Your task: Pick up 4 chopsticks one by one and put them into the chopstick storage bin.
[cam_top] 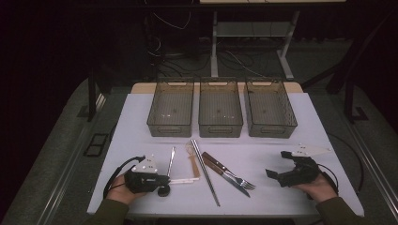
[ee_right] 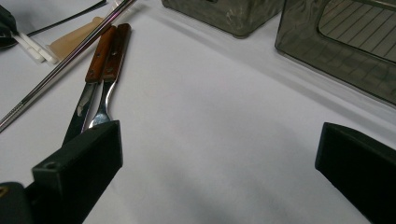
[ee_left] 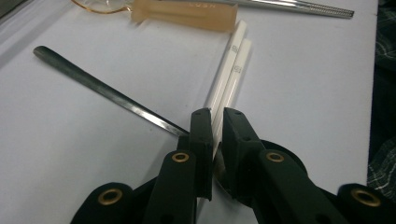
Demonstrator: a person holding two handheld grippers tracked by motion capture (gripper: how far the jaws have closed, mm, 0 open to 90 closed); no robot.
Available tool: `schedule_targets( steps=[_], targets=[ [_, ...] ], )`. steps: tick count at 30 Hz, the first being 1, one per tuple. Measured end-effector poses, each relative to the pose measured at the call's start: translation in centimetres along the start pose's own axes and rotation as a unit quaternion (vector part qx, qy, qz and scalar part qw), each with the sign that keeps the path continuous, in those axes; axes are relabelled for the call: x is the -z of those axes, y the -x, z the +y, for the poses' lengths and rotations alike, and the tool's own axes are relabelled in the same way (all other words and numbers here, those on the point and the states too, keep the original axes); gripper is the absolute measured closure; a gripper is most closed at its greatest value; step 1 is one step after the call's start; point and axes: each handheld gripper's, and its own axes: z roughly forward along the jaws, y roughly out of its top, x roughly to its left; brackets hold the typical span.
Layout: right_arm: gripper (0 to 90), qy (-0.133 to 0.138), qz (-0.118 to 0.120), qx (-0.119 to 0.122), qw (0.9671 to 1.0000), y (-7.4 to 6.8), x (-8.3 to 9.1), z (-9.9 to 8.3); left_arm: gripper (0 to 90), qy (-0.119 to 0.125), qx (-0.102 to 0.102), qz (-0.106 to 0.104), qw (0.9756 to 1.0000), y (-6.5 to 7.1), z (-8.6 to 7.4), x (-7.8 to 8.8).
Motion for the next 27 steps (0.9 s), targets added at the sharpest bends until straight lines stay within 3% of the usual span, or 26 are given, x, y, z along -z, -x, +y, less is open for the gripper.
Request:
schedule_targets(
  steps=[4, 17, 27],
  targets=[
    [0.8, -0.001, 0.0, 0.001, 1.0, -0.01, -0.01, 0.0, 80.7, -0.01, -0.003, 0.003, 0.9999, -0.02, -0.06, -0.26],
    [0.8, 0.0, 0.001, 0.001, 1.0, 0.01, 0.02, 0.0, 79.3, -0.003, 0.006, -0.011, 0.9999, -0.05, -0.55, -0.25],
    [0.8, 0.0, 0.002, 0.003, 1.0, 0.0, 0.03, 0.0, 82.2, 0.0, -0.011, -0.024, 0.9997, 0.04, -0.7, -0.28]
  ],
)
